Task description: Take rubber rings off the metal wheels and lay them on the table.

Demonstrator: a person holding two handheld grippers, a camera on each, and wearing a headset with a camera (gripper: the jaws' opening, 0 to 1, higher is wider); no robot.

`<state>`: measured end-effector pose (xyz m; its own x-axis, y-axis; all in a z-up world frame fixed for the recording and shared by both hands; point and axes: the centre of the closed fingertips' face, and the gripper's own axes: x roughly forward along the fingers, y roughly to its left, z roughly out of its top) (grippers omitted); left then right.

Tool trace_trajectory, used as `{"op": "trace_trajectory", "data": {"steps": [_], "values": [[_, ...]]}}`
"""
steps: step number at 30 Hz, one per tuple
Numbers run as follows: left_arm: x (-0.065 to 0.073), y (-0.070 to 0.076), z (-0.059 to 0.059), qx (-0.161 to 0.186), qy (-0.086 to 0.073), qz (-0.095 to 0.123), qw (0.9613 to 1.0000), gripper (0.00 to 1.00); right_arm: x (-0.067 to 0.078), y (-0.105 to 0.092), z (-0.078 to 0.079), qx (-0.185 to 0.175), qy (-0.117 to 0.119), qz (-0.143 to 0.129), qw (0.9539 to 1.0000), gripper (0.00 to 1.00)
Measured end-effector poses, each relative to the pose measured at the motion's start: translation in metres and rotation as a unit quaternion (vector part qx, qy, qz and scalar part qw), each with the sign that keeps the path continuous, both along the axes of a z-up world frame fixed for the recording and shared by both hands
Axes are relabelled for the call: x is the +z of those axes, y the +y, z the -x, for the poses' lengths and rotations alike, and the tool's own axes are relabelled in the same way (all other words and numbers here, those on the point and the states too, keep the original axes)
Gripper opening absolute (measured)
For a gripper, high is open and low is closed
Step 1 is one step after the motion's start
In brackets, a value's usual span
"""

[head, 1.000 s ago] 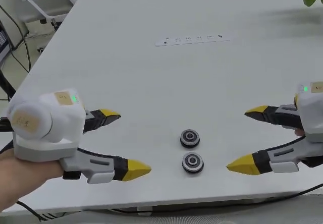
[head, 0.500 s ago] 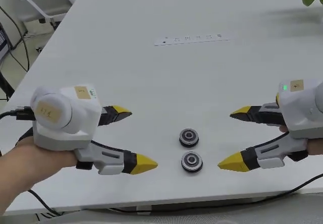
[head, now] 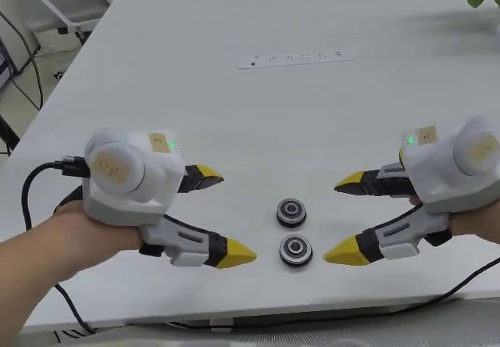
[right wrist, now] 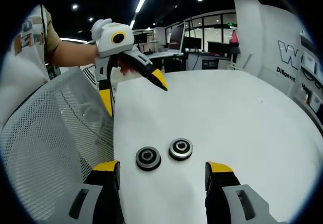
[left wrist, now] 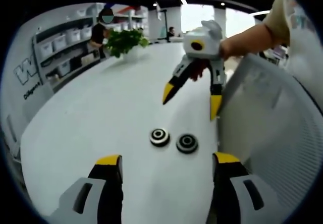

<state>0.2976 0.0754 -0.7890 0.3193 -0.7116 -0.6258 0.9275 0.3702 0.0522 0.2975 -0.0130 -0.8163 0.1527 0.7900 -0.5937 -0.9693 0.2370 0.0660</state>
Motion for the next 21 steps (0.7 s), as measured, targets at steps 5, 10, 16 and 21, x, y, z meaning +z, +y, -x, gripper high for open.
{"op": "trace_trajectory", "data": {"steps": [5, 10, 16, 21], "values": [[-0.005, -0.003, -0.001, -0.007, 0.004, -0.004, 1.0, 0.73, -0.003, 0.004, -0.002, 0.006, 0.009, -0.004, 0.9999, 0.63], [-0.01, -0.007, 0.001, -0.02, 0.009, -0.011, 0.9997, 0.72, -0.01, 0.006, -0.001, 0.015, 0.013, 0.006, 0.9998, 0.6], [-0.016, -0.01, 0.001, -0.03, 0.014, -0.019, 0.9993, 0.69, -0.015, 0.008, 0.003, 0.026, 0.021, 0.01, 0.9994, 0.57], [-0.022, -0.015, 0.001, -0.032, 0.023, -0.016, 0.9991, 0.66, -0.018, 0.011, 0.006, 0.035, 0.027, 0.013, 0.9989, 0.55]]}}
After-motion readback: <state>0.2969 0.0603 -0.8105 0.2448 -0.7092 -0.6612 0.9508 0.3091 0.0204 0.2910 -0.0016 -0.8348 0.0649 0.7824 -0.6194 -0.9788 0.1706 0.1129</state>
